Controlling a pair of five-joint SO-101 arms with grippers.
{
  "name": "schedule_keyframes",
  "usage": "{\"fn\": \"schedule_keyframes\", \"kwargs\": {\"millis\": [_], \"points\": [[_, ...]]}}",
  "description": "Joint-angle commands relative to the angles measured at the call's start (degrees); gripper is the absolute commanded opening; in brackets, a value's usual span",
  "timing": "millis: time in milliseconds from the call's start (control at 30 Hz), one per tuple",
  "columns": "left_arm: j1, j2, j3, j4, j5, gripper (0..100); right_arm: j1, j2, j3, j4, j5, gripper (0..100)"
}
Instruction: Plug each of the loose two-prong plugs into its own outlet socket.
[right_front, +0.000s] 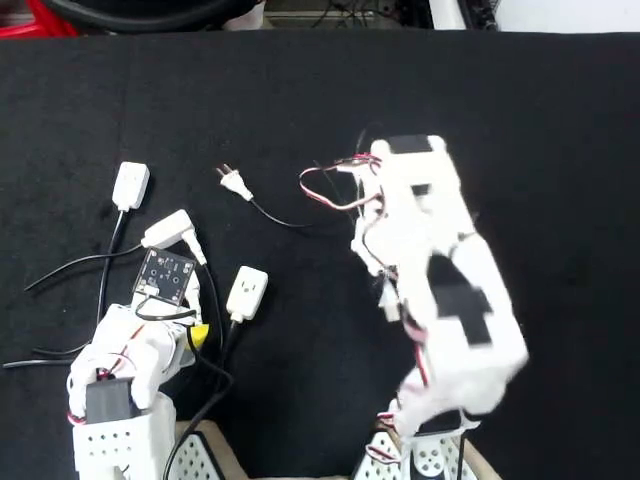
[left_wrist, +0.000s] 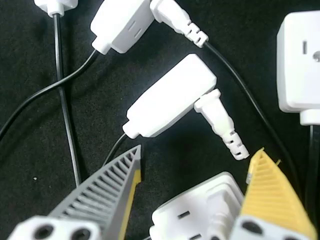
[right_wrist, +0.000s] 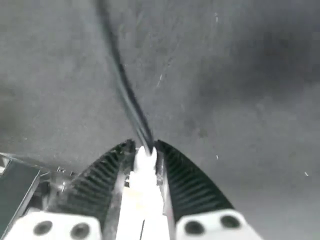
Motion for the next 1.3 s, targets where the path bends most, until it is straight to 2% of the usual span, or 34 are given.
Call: {"fn": "schedule_keyframes", "kwargs": {"millis": [0, 167, 300, 433, 500, 600, 700, 800, 933, 1033, 1133, 1267], "points": [[-0.04, -0.18, -0.04, 0.09, -0.18, 33, 0.26, -21.93, 7.60, -2.37, 0.79, 1.1], [3.21, -0.18, -0.66, 0.09, 0.44, 33, 0.26, -41.45, 17.19, -7.65, 0.70, 1.1], [5.14, -0.18, -5.93, -1.49, 7.91, 33, -3.60, -55.34, 25.36, -13.54, 0.00, 1.1], [5.41, -0.18, -11.91, -11.60, 20.57, 33, -14.77, -64.84, 35.91, -25.23, -6.24, 1.1], [7.87, -0.18, -12.18, -17.93, 27.34, 33, -20.75, -66.95, 40.92, -31.65, -7.65, 1.1], [14.64, -0.18, -10.77, -26.29, 32.00, 33, -26.90, -66.33, 47.08, -41.67, -7.65, 1.1], [22.11, -0.18, -9.36, -31.38, 32.44, 33, -29.89, -65.10, 50.77, -50.46, -7.56, 1.1], [25.27, -0.18, -10.68, -31.30, 32.26, 31, -31.74, -64.31, 52.62, -54.24, -7.56, 1.1], [25.80, -0.18, -13.58, -25.93, 31.91, 30, -35.16, -64.31, 54.64, -56.09, -7.56, 1.1], [26.07, -0.18, -15.52, -20.75, 27.43, 30, -35.78, -64.22, 55.16, -57.93, -7.56, 1.1], [21.67, -0.18, -16.57, -15.82, 23.12, 30, -35.69, -64.13, 54.99, -58.11, -7.47, 1.1], [8.40, -0.18, -16.48, -12.31, 20.40, 30, -35.69, -63.52, 54.46, -60.84, -1.05, 1.1]]}}
